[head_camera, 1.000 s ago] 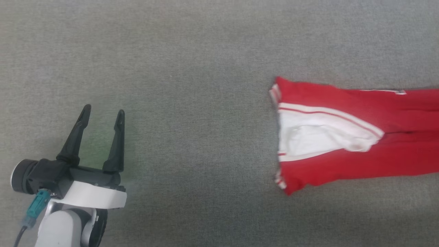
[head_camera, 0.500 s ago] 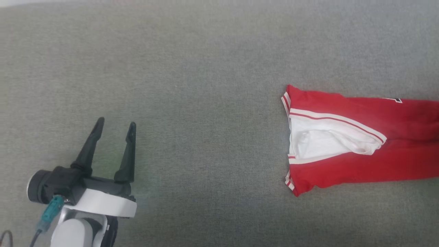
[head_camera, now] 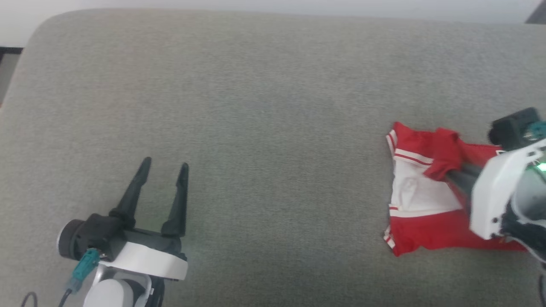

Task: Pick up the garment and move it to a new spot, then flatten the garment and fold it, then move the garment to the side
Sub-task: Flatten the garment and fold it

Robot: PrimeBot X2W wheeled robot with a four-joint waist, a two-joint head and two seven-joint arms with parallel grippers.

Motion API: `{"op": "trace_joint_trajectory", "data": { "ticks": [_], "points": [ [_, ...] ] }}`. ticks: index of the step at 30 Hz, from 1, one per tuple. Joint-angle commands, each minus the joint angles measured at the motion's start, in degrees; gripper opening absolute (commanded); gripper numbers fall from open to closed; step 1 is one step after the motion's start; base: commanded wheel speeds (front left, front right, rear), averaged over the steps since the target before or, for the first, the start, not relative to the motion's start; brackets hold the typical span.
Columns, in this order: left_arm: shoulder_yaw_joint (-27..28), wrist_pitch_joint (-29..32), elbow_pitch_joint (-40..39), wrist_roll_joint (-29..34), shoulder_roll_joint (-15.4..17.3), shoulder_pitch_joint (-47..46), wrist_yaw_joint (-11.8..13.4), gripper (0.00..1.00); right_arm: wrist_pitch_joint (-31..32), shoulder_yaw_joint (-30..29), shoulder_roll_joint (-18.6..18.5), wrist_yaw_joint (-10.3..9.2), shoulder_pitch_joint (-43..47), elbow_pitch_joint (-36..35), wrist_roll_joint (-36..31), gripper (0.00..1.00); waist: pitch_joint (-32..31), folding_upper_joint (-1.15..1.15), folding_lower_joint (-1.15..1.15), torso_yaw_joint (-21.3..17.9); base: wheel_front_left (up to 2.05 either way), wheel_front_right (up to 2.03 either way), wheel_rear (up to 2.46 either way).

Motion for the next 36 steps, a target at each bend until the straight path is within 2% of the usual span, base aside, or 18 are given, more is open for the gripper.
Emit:
{"op": "trace_joint_trajectory", "data": {
  "ticks": [1,8,14,15,16,17,18,28,32,36],
  "points": [
    [-0.6,-0.3,0.2,-0.2,-0.2,0.4,-0.1,1.0,0.4,2.1,0.8,0.02,-1.2,0.4,-0.2,0.0,-0.4,0.0,0.0,1.6,0.0,0.0,0.0],
    [-1.7,-0.3,1.5,-0.9,-0.8,0.0,-0.1,1.0,-0.8,8.0,1.1,0.02,-3.2,5.3,-0.9,0.0,-0.9,0.0,0.0,3.4,0.0,0.0,0.0],
    [-1.7,-0.3,2.4,-1.5,-0.8,-0.3,-0.1,1.0,-4.0,9.8,0.8,0.02,-4.0,9.2,-0.9,0.02,-1.3,0.0,0.0,3.5,0.0,0.0,0.0],
    [-1.6,-0.3,2.5,-1.6,-0.8,-0.3,-0.1,1.0,-4.8,9.8,0.8,0.02,-4.1,9.9,-0.8,0.16,-1.4,0.0,0.0,3.4,0.0,0.0,0.0],
    [-1.5,-0.3,2.6,-1.6,-0.6,-0.2,-0.1,1.0,-5.6,10.1,0.8,0.02,-4.2,10.4,-0.7,0.51,-1.7,0.0,0.0,3.1,0.0,0.0,0.0],
    [-1.3,-0.3,2.7,-1.8,-0.5,-0.1,-0.1,1.0,-6.4,10.4,0.8,0.02,-4.3,10.8,-0.4,0.94,-1.9,0.0,0.0,2.8,0.0,0.0,0.0],
    [-1.2,-0.3,2.9,-1.9,-0.4,0.1,-0.1,1.0,-7.2,10.4,0.8,0.02,-4.5,11.2,-0.1,1.0,-2.1,0.0,0.0,2.5,0.0,0.0,0.0],
    [-0.2,-0.3,4.6,-3.9,1.5,1.6,-0.1,1.0,-19.3,9.4,0.0,0.02,-5.4,13.6,3.7,1.0,-5.2,0.0,0.0,-2.4,0.0,0.0,0.0],
    [-0.8,-0.3,6.7,-5.6,1.8,1.7,-0.1,1.0,-27.0,9.4,-0.2,0.02,-4.5,17.2,5.3,1.0,-6.5,0.0,0.0,-4.1,0.0,0.0,0.0],
    [-0.7,-0.3,8.6,-6.6,1.7,2.0,-0.1,1.0,-37.7,9.2,-0.7,0.02,-4.4,21.4,5.1,1.0,-7.9,0.0,0.0,-5.6,0.0,0.0,0.0]
  ]
}}
